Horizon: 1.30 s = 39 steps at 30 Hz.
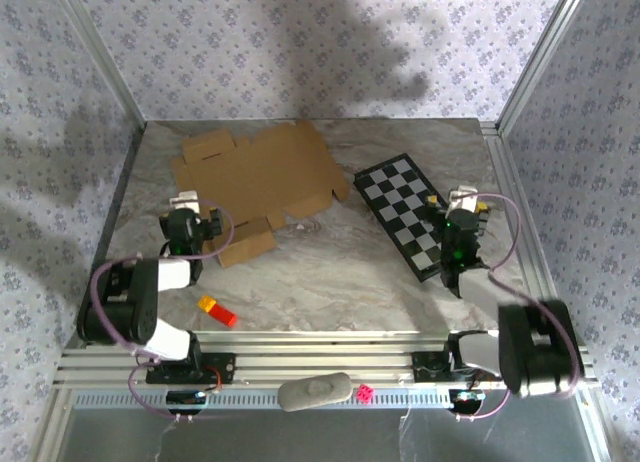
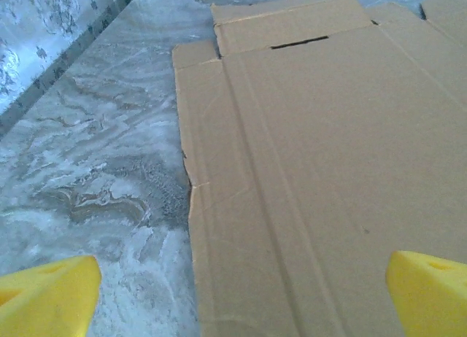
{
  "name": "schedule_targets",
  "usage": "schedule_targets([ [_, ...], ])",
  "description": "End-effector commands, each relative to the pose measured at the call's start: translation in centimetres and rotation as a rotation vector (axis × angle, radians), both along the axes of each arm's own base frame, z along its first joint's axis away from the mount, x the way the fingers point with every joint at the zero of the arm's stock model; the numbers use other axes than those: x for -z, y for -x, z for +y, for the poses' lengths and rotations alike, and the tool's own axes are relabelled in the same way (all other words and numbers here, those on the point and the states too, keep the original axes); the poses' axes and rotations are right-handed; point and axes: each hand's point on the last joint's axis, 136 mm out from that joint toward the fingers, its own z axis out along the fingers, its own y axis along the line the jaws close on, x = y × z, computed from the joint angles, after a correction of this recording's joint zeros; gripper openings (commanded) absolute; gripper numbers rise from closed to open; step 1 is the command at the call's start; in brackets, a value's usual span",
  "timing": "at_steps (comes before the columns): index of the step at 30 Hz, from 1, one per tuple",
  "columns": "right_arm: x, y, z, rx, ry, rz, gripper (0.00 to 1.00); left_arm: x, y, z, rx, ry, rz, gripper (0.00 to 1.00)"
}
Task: Fold the paper box
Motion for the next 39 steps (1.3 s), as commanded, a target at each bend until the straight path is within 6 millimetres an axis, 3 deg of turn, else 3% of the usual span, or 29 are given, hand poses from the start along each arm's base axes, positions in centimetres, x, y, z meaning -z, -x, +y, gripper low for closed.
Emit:
schedule_targets([
  [1, -11.4, 0.6, 0.7, 0.035, -0.006, -0.104, 1.00, -10.5, 0.5, -0.1, -0.098, -0.005, -0.207, 1.00],
  [2, -14.5, 0.8, 1.2, 0.029, -0.080, -0.079, 1.00, -13.3, 1.0, 0.1, -0.164, 0.040, -0.280, 0.99],
  [3, -16.0, 1.2, 1.3, 0.055, -0.221, -0.011, 0.99, -15.1, 1.8, 1.3, -0.294, 0.167, -0.317, 1.00],
  [4, -17.4, 1.7, 0.7, 0.104, -0.331, 0.044, 0.99, -15.1, 2.9, 2.2, -0.413, 0.325, -0.264, 1.00],
  [6, -14.5, 5.0, -1.9, 0.443, -0.636, 0.206, 0.99, -14.8, 5.3, 4.0, -0.622, 0.586, -0.144, 1.00],
  [7, -13.8, 3.6, -1.1, 0.363, -0.709, 0.259, 0.96, -14.0, 4.2, 3.9, -0.594, 0.719, -0.109, 1.00],
  [8, -13.7, 0.9, 1.4, 0.151, -0.777, 0.279, 0.95, -13.0, 2.5, 3.3, -0.516, 0.892, -0.062, 1.00],
  [9, -13.4, 0.0, 4.0, 0.038, -0.804, 0.315, 0.99, -11.9, 1.8, 2.8, -0.497, 1.011, 0.002, 0.99],
  [11, -13.1, -0.1, 8.1, -0.031, -0.707, 0.360, 0.99, -9.5, 2.6, 2.0, -0.532, 1.031, 0.183, 0.87],
  [13, -12.4, -0.2, 14.6, -0.220, -0.615, 0.451, 0.93, -8.0, 3.9, 1.2, -0.505, 0.978, 0.365, 0.67],
  [14, -11.6, 0.0, 17.3, -0.292, -0.594, 0.502, 0.90, -6.9, 5.1, 0.9, -0.500, 0.962, 0.447, 0.62],
  [16, -9.2, 0.7, 23.3, -0.451, -0.598, 0.626, 0.80, -4.9, 6.5, 0.5, -0.457, 0.982, 0.543, 0.59],
  [19, -4.9, 1.8, 30.3, -0.587, -0.646, 0.792, 0.58, -3.1, 6.9, 0.3, -0.390, 1.069, 0.577, 0.49],
  [23, -0.6, 2.9, 38.5, -0.711, -0.686, 0.964, 0.36, -0.9, 6.9, -0.6, -0.347, 1.122, 0.669, 0.44],
  [29, 4.7, 3.4, 47.6, -0.760, -0.708, 1.102, 0.32, 0.9, 7.2, -0.7, -0.354, 1.120, 0.717, 0.43],
  [31, 6.3, 3.3, 49.6, -0.753, -0.690, 1.130, 0.32, 0.9, 7.4, -0.4, -0.359, 1.097, 0.719, 0.47],
  [34, 10.0, 3.5, 50.1, -0.667, -0.668, 1.226, 0.30, 0.9, 8.0, 0.0, -0.380, 1.070, 0.743, 0.52],
  [36, 12.5, 3.5, 49.3, -0.606, -0.632, 1.274, 0.30, 0.8, 7.9, 0.4, -0.379, 1.060, 0.744, 0.53],
  [39, 14.7, 3.6, 46.7, -0.543, -0.535, 1.310, 0.30, 0.4, 7.9, 1.0, -0.382, 1.028, 0.748, 0.57],
])
